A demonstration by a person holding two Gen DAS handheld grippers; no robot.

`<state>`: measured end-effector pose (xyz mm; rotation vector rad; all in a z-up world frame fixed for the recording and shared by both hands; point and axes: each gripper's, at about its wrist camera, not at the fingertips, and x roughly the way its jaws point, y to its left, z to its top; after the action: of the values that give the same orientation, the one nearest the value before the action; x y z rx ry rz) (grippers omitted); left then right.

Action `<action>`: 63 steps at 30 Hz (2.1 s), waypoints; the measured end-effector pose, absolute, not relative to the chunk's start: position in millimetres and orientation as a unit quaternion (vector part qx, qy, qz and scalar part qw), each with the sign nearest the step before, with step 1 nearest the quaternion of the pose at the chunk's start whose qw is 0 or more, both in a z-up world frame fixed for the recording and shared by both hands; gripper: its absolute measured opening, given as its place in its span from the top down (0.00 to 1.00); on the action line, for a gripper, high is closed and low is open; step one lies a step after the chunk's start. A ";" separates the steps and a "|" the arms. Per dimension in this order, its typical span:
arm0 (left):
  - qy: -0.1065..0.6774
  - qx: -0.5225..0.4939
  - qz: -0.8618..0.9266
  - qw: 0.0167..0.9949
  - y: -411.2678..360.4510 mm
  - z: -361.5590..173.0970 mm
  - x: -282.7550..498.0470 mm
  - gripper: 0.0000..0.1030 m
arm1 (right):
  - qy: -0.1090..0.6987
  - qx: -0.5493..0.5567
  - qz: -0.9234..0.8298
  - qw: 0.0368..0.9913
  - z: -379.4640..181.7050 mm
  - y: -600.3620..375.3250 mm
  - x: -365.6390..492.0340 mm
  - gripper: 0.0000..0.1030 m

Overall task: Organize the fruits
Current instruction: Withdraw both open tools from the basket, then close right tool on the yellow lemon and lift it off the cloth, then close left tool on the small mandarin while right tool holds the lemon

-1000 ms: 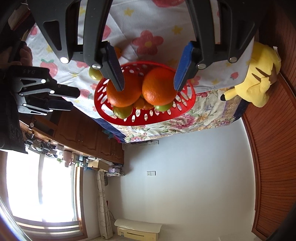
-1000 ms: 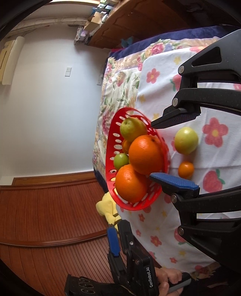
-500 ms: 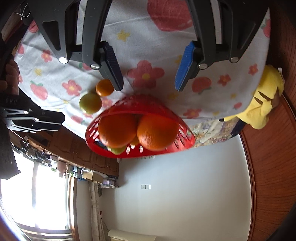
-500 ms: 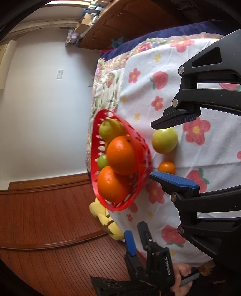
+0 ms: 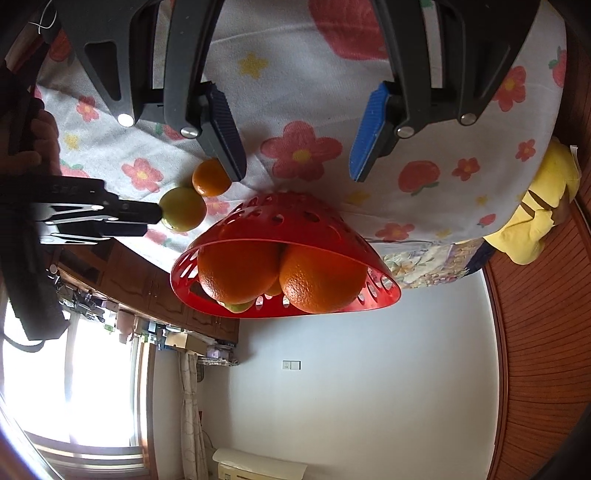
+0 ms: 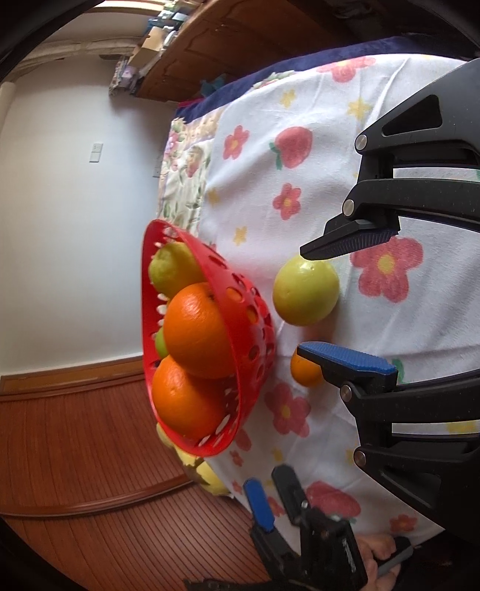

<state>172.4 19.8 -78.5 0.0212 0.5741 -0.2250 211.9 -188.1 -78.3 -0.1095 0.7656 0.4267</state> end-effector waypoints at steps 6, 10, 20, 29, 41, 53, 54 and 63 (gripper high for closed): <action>0.280 0.015 -0.106 0.954 18.8 -77.8 171.9 0.43 | 0.386 -0.044 0.204 0.899 -87.5 -187.6 223.1 0.55; 0.279 0.020 -0.104 0.954 17.4 -78.0 171.2 0.43 | 0.394 -0.049 0.200 0.896 -92.0 -183.6 227.2 0.54; 0.278 0.029 -0.100 0.955 12.9 -78.0 168.4 0.42 | 0.412 -0.042 0.203 0.887 -99.9 -178.4 239.6 0.46; 0.279 0.032 -0.102 0.954 11.3 -77.1 167.5 0.42 | 0.416 -0.052 0.205 0.884 -105.0 -165.7 246.7 0.47; 0.291 0.048 -0.106 0.950 5.4 -79.5 172.1 0.42 | 0.394 -0.023 0.212 0.894 -92.0 -191.1 204.8 0.49; 0.318 0.039 -0.139 0.937 -21.5 -72.8 181.8 0.42 | 0.372 -0.023 0.210 0.904 -86.9 -204.6 154.4 0.49; 0.320 0.043 -0.142 0.936 -26.6 -71.8 183.6 0.42 | 0.371 -0.023 0.208 0.905 -87.4 -205.9 153.0 0.49; 0.356 0.051 -0.170 0.917 -56.7 -78.4 207.3 0.53 | 0.368 -0.011 0.204 0.907 -91.9 -214.9 142.3 0.49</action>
<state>207.3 -56.7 -78.4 0.1045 0.7323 -0.3500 142.3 -214.9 -91.9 -0.0218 0.7588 0.4205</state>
